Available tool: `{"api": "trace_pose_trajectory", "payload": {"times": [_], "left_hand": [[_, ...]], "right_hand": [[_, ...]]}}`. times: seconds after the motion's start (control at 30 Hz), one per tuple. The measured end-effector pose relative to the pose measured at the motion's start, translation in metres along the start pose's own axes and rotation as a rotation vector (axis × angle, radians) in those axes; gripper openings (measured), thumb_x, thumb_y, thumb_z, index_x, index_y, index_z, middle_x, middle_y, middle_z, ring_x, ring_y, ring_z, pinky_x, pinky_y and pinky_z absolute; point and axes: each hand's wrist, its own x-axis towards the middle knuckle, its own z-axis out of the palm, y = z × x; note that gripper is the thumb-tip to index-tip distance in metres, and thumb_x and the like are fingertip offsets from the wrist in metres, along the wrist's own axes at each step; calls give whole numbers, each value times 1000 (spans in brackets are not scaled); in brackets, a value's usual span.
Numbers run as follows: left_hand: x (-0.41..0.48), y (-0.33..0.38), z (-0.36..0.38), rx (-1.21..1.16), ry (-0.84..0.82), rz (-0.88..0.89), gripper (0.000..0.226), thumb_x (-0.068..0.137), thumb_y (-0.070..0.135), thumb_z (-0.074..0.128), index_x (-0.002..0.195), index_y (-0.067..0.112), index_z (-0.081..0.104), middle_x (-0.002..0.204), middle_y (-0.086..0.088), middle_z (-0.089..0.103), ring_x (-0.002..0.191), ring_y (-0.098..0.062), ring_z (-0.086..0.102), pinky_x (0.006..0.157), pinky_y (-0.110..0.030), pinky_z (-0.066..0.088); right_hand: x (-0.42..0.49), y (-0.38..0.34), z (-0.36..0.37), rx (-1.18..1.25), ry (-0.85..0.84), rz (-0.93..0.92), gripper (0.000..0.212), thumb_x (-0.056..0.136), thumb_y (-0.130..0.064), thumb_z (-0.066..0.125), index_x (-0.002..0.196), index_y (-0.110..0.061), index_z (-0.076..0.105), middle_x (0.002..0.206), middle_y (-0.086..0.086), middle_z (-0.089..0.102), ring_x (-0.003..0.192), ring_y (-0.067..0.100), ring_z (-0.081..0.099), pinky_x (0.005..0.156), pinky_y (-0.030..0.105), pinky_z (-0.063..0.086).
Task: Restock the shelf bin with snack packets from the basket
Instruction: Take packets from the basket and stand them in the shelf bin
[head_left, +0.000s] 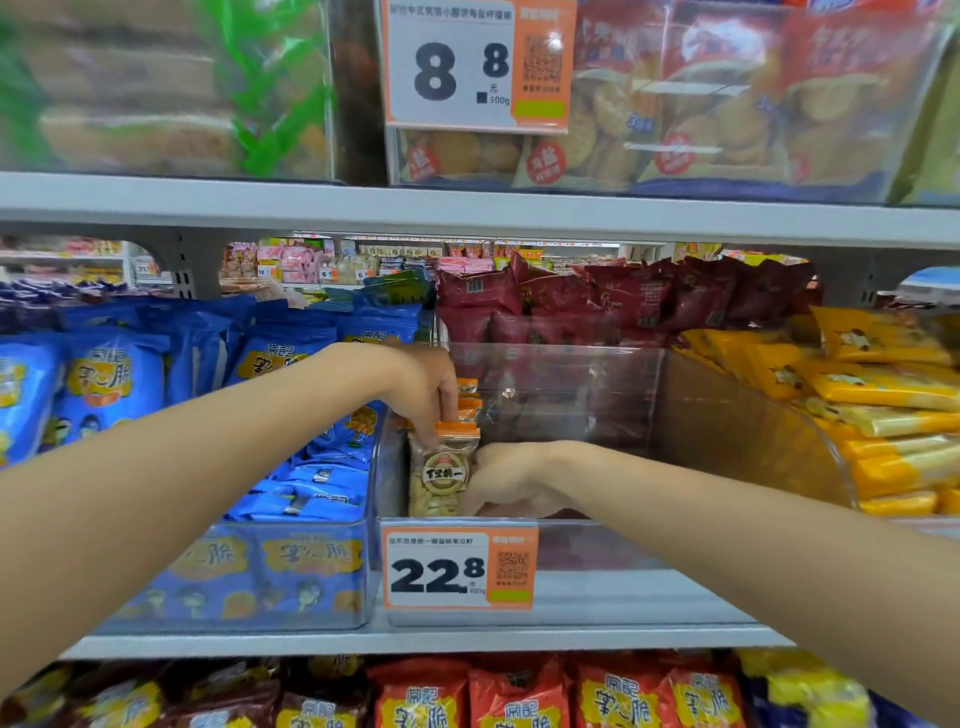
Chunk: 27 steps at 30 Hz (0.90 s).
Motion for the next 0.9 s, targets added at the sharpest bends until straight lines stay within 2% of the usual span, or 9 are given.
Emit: {"api": "trace_pose_trajectory", "payload": {"times": [0.17,0.33,0.4,0.47,0.53,0.6,0.7,0.77,0.9], "left_hand": [[1,1,0,-21,2,0,38,74,24,83,109,22,68,101,9,67,95,-11,63,77,-23,51],[0,0,1,-36,18,-5,34,74,20,82,106,22,69,99,8,67,95,-12,63,80,-26,53],[0,0,1,-31,26,3,35,75,20,82,107,21,70,100,8,68,96,-12,63,79,-25,52],[0,0,1,-33,31,9,36,75,21,82,109,21,70,100,8,67,97,-12,63,82,-26,53],[0,-1,1,-56,35,11,38,74,19,82,110,20,70,103,7,68,98,-12,63,85,-28,54],[1,-2,1,-67,27,16,39,74,19,83,110,21,70,104,7,69,96,-12,65,85,-28,55],[1,-2,2,-52,-6,23,40,72,22,84,109,23,69,105,9,69,94,-11,66,79,-25,56],[1,-2,3,-44,7,28,40,72,22,84,109,23,69,105,9,68,93,-9,64,76,-23,55],[1,-2,4,-66,84,23,37,75,21,82,110,20,68,109,6,67,93,-11,62,74,-23,51]], "right_hand": [[-3,1,-4,126,50,-2,39,83,8,68,119,-6,60,126,11,65,116,26,61,100,33,50],[2,-1,3,-54,128,52,58,89,-12,70,140,-6,44,152,9,40,141,27,35,116,40,31],[2,-1,2,-37,118,71,47,88,-9,69,132,-4,51,146,11,47,135,27,43,111,37,38],[-2,0,1,49,112,80,24,86,-3,70,108,-6,59,132,14,59,123,27,56,97,32,48],[-3,1,0,138,104,80,15,85,0,70,91,-8,59,121,16,65,114,28,63,92,32,52],[-4,2,-1,88,113,72,21,84,-4,72,102,-6,60,127,15,63,118,27,60,99,33,49],[-5,2,2,-27,142,42,55,88,-19,71,136,-6,47,146,7,47,135,25,42,105,29,37],[-3,2,5,-63,141,-3,56,89,-24,70,138,-7,46,145,6,48,135,23,42,98,26,36],[0,0,10,-33,209,-48,58,83,-20,77,133,-8,51,137,5,55,126,22,51,97,24,41]]}}
